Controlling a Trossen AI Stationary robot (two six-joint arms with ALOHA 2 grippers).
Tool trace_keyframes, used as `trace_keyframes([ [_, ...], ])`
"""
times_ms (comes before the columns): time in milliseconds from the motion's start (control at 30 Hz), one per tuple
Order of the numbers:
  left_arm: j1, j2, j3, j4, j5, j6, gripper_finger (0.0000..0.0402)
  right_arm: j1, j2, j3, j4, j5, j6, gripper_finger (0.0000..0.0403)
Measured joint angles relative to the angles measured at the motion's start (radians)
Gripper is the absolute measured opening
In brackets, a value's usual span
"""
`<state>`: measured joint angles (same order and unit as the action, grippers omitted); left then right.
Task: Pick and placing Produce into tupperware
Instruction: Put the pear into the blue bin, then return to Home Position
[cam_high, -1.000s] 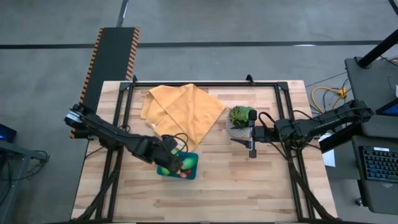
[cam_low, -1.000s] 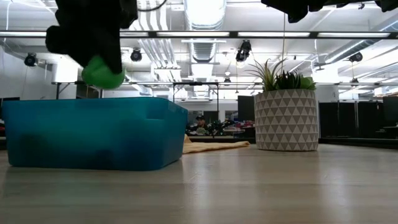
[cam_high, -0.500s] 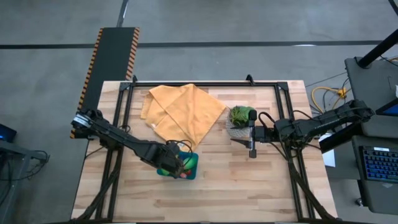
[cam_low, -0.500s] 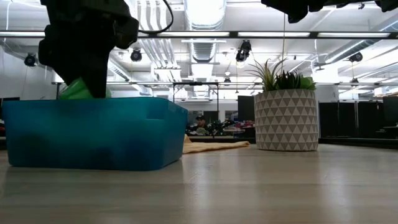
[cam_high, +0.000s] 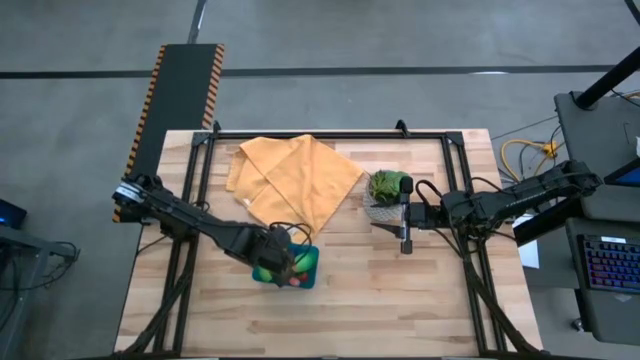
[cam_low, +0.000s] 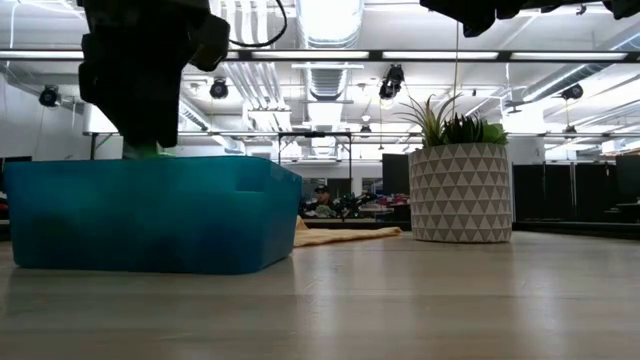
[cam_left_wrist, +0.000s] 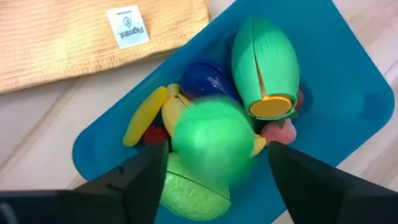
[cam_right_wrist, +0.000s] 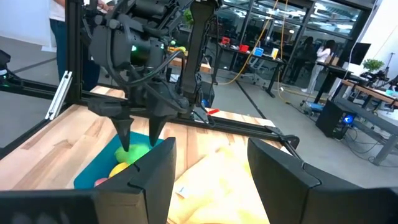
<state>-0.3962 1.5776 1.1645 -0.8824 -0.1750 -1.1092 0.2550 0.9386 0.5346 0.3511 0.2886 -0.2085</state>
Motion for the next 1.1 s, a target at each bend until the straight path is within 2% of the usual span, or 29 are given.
trace_keyframes([
  [167,0.015,-0.002,0.000,0.023,0.016,0.050,0.0311,0.000,0.000,0.000,0.000,0.000,-0.001,0.0192],
  [233,0.027,-0.002,0.000,0.042,0.009,0.059,0.0321,0.000,0.000,0.000,0.000,0.000,-0.001,0.0192],
  [333,0.032,-0.004,0.006,0.126,-0.065,0.159,0.0320,0.000,0.000,0.000,0.001,0.000,-0.001,0.0192],
  [467,0.024,-0.008,0.028,0.416,-0.124,0.545,0.0302,0.000,0.000,0.000,0.003,0.000,-0.001,0.0192],
  [600,0.013,-0.009,0.023,0.778,-0.131,0.982,0.0280,0.002,0.000,0.000,0.053,0.000,-0.002,0.0192],
  [700,0.015,-0.011,0.022,0.976,-0.137,1.182,0.0264,0.002,-0.013,0.000,0.071,0.000,-0.008,0.0192],
  [767,0.018,-0.022,0.020,1.038,-0.144,1.273,0.0254,0.002,-0.028,0.000,0.069,0.000,-0.004,0.0192],
  [1000,0.076,-0.147,-0.036,1.045,-0.137,1.377,0.0228,0.039,-0.116,0.000,-0.002,0.000,0.015,0.0192],
  [1100,0.149,-0.251,-0.095,1.049,-0.062,1.351,0.0219,0.049,-0.165,0.000,-0.064,0.000,0.015,0.0192],
])
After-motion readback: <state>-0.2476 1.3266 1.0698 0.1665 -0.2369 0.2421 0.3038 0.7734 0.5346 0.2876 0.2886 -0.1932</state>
